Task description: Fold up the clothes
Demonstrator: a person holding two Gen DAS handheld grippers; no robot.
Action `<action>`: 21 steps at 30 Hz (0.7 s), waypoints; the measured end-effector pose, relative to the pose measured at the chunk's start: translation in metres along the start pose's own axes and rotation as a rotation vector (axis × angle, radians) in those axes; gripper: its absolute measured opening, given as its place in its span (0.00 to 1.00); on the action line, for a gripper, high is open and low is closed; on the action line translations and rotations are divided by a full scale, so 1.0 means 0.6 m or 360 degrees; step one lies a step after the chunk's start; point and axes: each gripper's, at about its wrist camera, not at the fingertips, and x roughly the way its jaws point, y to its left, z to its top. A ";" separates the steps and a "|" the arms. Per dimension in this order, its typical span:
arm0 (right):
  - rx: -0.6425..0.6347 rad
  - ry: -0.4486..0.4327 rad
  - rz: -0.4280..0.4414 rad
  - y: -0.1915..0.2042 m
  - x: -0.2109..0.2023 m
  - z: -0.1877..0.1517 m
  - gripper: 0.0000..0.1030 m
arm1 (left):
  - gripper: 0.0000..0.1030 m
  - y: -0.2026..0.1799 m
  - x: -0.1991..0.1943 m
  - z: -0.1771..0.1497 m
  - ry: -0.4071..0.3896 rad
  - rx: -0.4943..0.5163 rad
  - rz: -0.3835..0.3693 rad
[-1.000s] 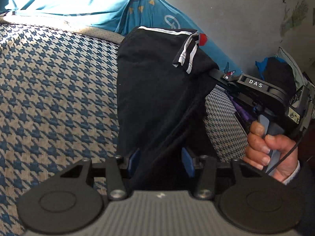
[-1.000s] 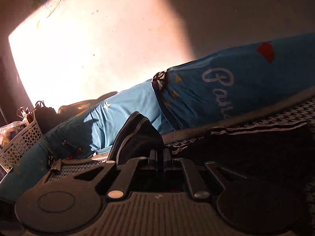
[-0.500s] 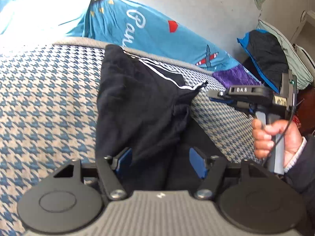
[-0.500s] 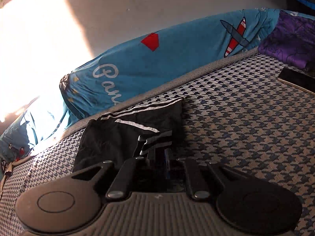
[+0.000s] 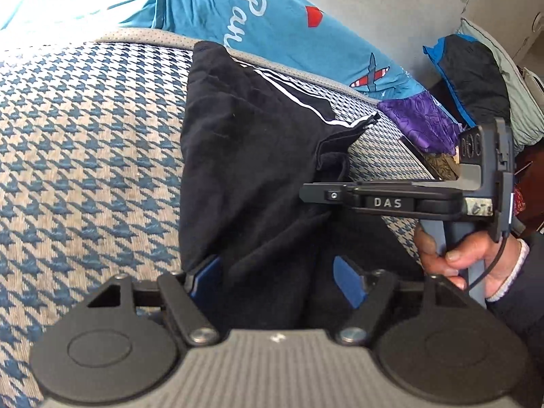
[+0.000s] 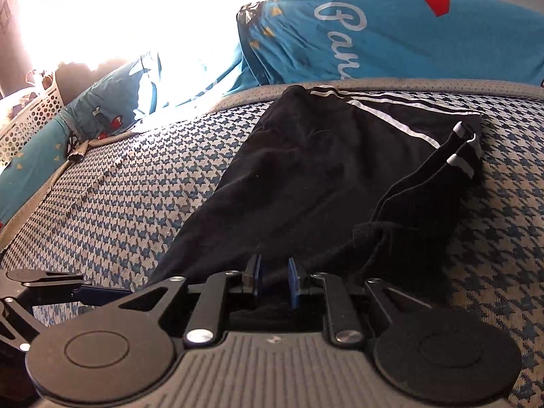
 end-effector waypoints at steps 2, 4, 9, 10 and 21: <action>-0.0061 0.0084 -0.0078 0.002 0.004 -0.009 0.17 | 0.69 -0.010 -0.003 -0.008 0.0007 0.0018 -0.0032; -0.0054 0.0105 -0.0076 -0.002 -0.011 -0.017 0.17 | 0.69 -0.017 -0.007 -0.016 0.0019 0.0012 -0.0088; 0.0028 0.0149 -0.0106 -0.014 -0.039 -0.041 0.17 | 0.74 -0.040 -0.002 -0.047 0.0103 -0.0006 -0.0171; 0.0040 0.0155 -0.0119 -0.015 -0.043 -0.046 0.17 | 0.74 -0.046 0.000 -0.053 0.0117 0.0004 -0.0177; -0.0060 -0.0125 -0.0068 0.039 -0.095 -0.057 0.17 | 0.80 -0.063 -0.042 -0.065 -0.0041 0.0045 -0.0179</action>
